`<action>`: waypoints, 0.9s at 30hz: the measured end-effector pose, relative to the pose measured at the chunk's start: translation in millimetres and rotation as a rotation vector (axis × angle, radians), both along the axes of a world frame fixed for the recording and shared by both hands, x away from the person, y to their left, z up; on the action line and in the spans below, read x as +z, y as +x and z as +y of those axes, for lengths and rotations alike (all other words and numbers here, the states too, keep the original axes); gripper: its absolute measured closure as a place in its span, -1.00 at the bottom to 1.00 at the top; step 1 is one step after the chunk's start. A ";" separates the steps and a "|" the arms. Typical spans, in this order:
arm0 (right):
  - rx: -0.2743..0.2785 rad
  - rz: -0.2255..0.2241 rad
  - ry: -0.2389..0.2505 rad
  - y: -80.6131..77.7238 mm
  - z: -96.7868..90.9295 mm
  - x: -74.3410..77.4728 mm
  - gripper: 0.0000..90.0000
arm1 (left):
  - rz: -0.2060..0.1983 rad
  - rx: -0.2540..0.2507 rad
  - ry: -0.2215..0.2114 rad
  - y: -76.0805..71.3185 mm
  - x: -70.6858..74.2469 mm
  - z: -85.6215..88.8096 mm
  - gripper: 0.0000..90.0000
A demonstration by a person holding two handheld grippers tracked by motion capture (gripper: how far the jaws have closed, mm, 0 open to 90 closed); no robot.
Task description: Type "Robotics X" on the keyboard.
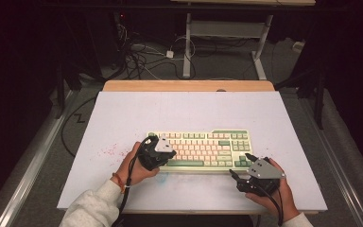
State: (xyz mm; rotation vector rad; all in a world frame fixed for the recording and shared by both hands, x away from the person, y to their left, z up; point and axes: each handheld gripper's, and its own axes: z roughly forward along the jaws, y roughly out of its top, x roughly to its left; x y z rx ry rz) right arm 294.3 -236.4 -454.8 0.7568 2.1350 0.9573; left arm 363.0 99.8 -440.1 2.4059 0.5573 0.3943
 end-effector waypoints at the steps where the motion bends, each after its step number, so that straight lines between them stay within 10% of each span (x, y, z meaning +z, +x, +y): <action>1: -0.003 0.000 -0.001 0.0 0.0 -0.3 -0.43 | 0.002 -0.003 0.004 0.7 -1.0 -1.6 0.94; 27: -0.040 -0.036 0.017 -0.2 -5.1 1.7 -0.41 | -0.008 -0.001 0.050 3.7 -6.0 -7.0 0.93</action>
